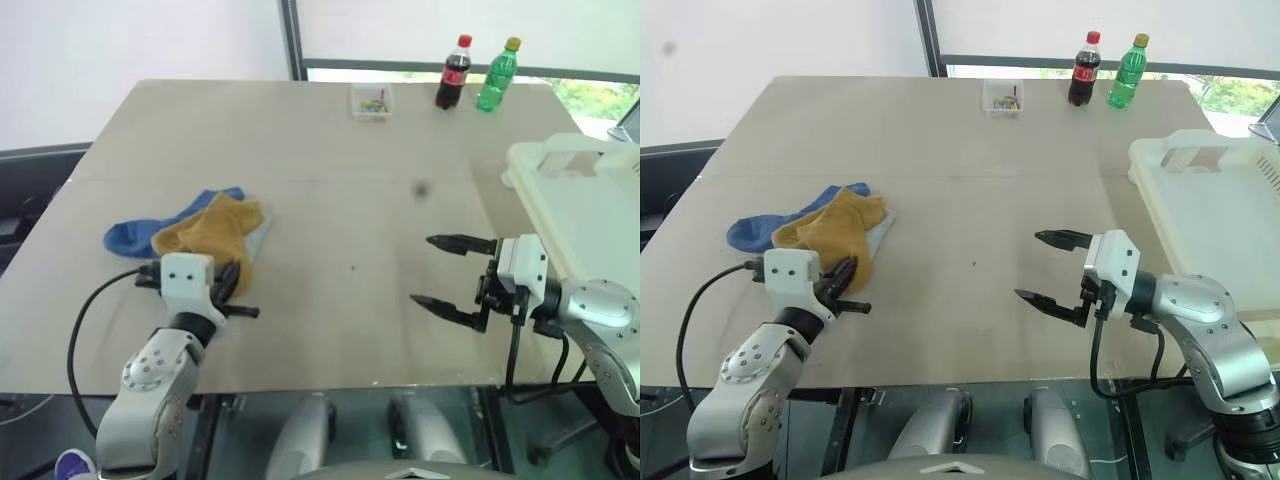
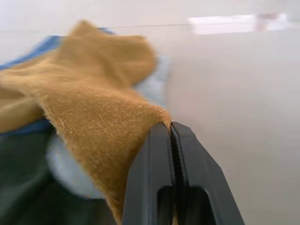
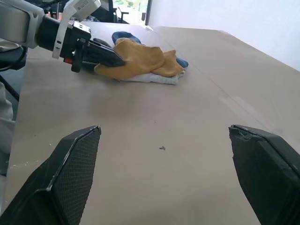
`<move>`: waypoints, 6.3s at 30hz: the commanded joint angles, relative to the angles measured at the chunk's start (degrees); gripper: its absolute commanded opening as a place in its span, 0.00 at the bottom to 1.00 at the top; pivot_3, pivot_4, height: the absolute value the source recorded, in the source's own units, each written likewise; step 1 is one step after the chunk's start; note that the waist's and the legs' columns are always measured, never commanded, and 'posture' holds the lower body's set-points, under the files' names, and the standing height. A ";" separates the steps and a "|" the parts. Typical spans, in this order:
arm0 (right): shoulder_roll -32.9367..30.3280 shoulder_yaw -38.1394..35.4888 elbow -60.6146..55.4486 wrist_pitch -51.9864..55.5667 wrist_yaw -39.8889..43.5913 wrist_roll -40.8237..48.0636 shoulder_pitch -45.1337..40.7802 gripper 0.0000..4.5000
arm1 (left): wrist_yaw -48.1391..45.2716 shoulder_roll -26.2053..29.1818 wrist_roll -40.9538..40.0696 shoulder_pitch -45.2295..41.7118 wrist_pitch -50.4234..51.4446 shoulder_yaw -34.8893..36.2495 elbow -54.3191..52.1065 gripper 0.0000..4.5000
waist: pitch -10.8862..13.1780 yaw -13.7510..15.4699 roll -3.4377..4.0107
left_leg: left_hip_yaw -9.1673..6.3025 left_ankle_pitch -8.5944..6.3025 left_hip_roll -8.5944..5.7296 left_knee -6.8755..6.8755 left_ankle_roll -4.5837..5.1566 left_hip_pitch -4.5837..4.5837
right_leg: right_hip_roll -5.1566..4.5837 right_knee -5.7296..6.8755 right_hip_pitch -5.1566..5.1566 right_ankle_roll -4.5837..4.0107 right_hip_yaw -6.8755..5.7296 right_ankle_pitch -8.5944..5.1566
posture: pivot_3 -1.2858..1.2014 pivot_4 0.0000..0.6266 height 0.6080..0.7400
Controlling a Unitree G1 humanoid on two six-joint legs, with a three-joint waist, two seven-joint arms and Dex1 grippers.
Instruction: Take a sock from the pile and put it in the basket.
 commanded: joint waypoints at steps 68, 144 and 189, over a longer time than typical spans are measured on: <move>15.05 19.87 25.00 15.62 -13.66 -20.48 -21.46 0.15 | -8.74 8.57 -5.09 -6.49 14.82 -11.85 5.00 0.00 | 0.07 -0.57 0.21 | -0.04 0.01 -0.04 0.35 0.00 0.19 | 0.09 0.70 -0.02 -0.02 0.04 0.00 | 0.52 0.24 1.00; 6.39 1.35 -1.64 6.72 -12.72 -9.69 -6.70 1.00 | 17.65 -4.25 14.50 -33.86 -2.69 -3.75 33.72 0.01 | 0.23 -0.47 0.14 | -0.12 0.00 -0.08 0.38 -0.01 -0.07 | 0.04 0.47 -0.05 0.03 -0.06 0.00 | 0.52 0.24 1.00; 7.14 2.05 -0.41 5.33 -13.53 -10.44 -7.13 1.00 | 26.15 -10.79 20.63 -38.31 -5.61 -4.98 37.77 0.61 | 0.24 -0.38 0.13 | -0.13 0.00 -0.14 0.40 -0.02 -0.08 | 0.02 0.51 -0.04 0.05 -0.07 0.01 | 0.52 0.24 1.00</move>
